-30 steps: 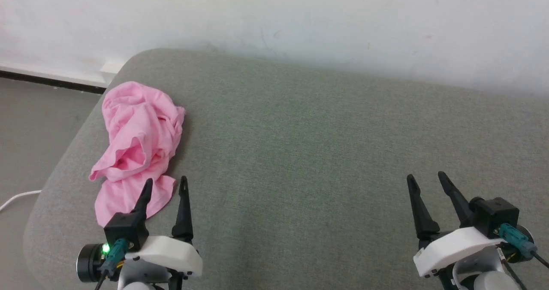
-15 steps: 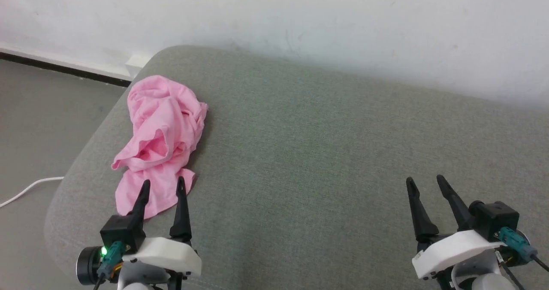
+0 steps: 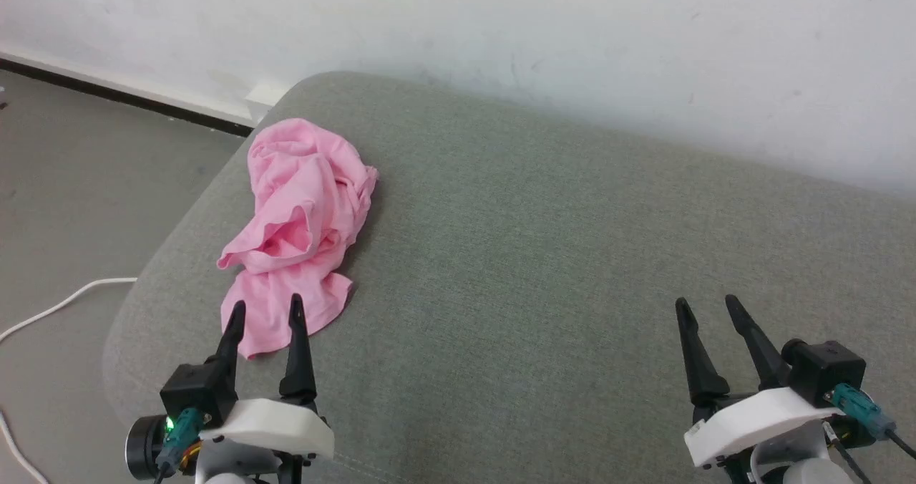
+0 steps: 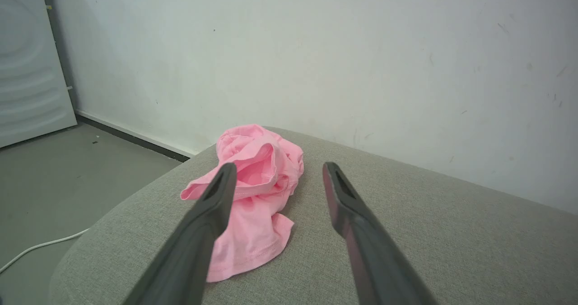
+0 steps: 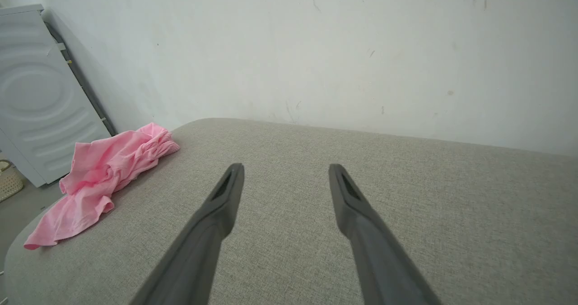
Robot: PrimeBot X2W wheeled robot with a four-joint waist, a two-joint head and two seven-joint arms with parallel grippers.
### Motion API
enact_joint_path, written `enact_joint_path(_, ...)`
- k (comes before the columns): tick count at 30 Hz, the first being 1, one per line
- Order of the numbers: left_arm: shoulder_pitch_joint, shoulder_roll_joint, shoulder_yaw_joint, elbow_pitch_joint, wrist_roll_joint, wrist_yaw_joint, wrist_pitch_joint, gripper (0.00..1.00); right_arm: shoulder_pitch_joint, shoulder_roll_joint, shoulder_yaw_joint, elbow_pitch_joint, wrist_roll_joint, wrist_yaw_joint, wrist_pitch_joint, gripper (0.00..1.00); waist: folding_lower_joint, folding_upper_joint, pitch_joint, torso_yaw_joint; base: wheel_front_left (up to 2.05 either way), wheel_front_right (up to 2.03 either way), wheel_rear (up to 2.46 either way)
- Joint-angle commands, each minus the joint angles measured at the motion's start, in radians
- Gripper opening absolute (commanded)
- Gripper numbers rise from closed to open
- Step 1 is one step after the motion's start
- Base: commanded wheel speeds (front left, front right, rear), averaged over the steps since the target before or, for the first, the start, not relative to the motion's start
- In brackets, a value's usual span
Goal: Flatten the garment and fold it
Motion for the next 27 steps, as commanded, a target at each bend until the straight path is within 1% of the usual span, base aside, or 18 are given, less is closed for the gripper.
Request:
enact_joint_path(1, -0.01, -0.004, 0.003, 0.005, -0.008, 0.01, -0.009, 1.0, -0.012, 0.002, 0.003, 0.006, 0.013, -0.001, -0.012, 1.0, -0.0001, 0.0, 0.0, 0.009, 0.0, 0.0, 0.0)
enact_joint_path(27, -0.007, -0.005, -0.014, 0.022, -0.066, 0.035, -0.063, 1.0, -0.018, 0.003, 0.032, 0.057, 0.069, -0.001, -0.067, 1.0, -0.0001, 0.0, -0.003, 0.114, 0.0, 0.0, 0.0)
